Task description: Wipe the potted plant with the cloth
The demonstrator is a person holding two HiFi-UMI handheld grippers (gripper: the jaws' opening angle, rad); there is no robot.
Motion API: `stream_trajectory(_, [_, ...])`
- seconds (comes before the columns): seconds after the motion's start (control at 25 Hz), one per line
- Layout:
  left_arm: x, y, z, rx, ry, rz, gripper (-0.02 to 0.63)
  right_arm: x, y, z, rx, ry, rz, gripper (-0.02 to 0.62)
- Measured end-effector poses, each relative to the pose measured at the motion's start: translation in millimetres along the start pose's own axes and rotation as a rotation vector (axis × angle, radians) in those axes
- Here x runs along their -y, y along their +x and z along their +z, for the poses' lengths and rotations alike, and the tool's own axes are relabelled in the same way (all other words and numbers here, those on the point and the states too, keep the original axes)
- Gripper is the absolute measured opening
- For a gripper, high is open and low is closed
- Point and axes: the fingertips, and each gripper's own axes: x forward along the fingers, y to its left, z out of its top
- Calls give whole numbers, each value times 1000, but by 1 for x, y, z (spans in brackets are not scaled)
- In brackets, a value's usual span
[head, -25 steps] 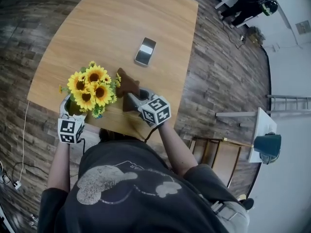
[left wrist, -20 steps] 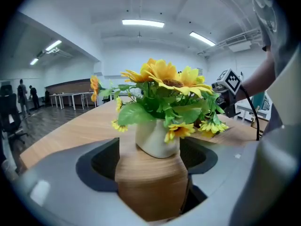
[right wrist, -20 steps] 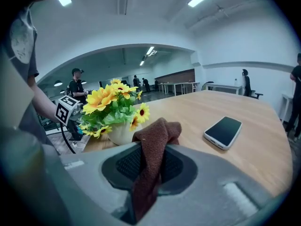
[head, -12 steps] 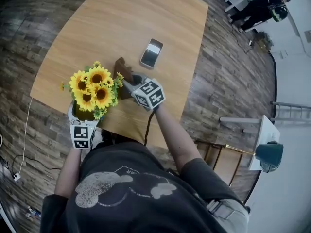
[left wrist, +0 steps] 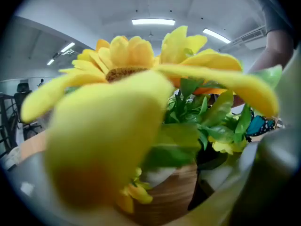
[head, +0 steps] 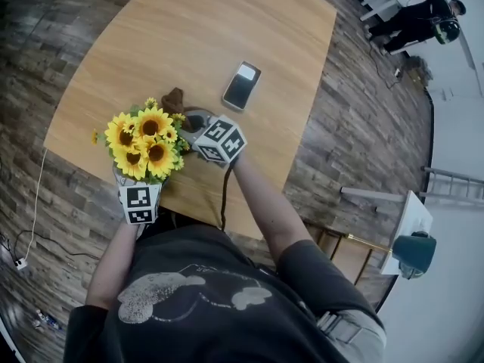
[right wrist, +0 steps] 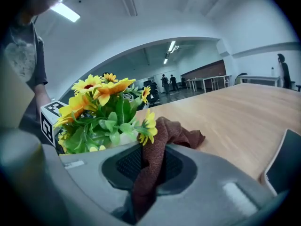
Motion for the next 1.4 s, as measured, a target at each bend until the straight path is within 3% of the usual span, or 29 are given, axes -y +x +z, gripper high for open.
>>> stream_trajectory(0.36, [-9, 3, 2, 7, -25, 25, 611, -24, 3, -8, -61, -77, 66, 54])
stream_trajectory(0.68, [-10, 3, 4, 7, -26, 11, 611, -39, -5, -17, -50, -57, 41, 54])
stream_trajectory(1.4, [-1, -7, -3, -2, 63, -194, 611, -100, -17, -54, -60, -2, 23, 54])
